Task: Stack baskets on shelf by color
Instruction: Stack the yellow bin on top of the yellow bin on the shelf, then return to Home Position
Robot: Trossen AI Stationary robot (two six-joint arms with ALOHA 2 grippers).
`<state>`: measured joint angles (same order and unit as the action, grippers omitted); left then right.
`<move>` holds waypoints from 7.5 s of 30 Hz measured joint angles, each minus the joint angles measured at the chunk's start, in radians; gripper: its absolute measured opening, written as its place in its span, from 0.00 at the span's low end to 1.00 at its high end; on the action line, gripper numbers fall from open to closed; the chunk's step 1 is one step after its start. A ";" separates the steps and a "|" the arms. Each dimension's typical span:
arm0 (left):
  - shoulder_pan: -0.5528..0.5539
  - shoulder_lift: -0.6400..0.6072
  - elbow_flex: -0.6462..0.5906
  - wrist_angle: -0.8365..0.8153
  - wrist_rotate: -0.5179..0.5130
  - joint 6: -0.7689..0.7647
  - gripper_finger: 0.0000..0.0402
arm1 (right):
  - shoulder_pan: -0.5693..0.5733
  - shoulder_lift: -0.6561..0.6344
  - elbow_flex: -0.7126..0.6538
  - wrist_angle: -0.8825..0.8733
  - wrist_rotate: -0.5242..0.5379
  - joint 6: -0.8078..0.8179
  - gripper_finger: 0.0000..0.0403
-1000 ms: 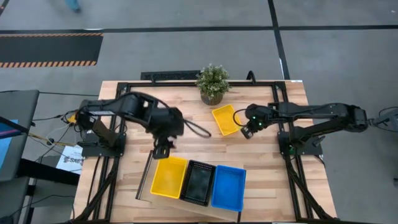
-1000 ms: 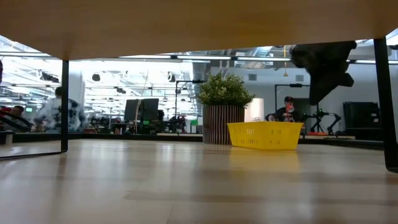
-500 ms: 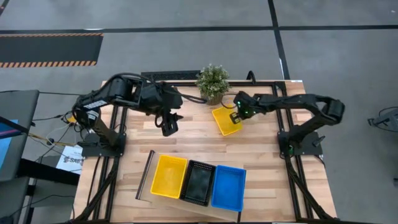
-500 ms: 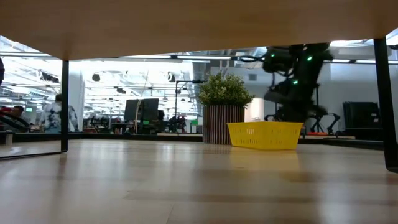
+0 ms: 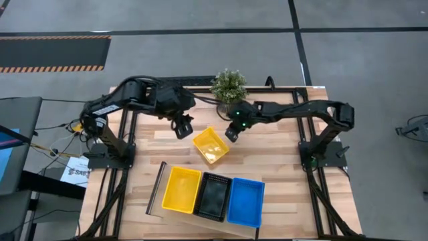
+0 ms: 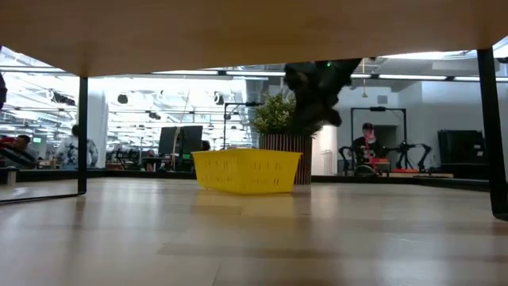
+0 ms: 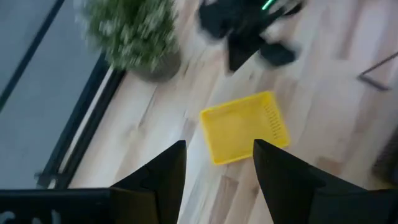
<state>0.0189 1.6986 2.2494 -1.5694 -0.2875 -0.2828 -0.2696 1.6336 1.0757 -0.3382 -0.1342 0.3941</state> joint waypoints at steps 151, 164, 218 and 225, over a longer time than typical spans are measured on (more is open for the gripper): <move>-0.297 -0.026 -0.370 0.106 0.456 0.458 0.26 | 0.117 -0.411 -0.017 -0.701 0.214 0.158 0.06; -0.286 -0.030 -0.219 0.114 0.429 0.389 0.28 | 0.117 -0.410 -0.017 -0.701 0.213 0.157 0.06; -0.100 -0.643 -0.672 0.698 0.268 0.264 0.00 | 0.063 -1.232 -0.193 -0.232 0.301 -0.145 0.06; 0.025 -0.963 -1.258 1.161 0.366 0.154 0.00 | 0.066 -1.500 -0.488 -0.051 0.216 -0.027 0.06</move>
<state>0.0442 0.7351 0.9912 -0.4086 0.0789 -0.1284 -0.2035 0.1335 0.5874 -0.3892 0.0817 0.3673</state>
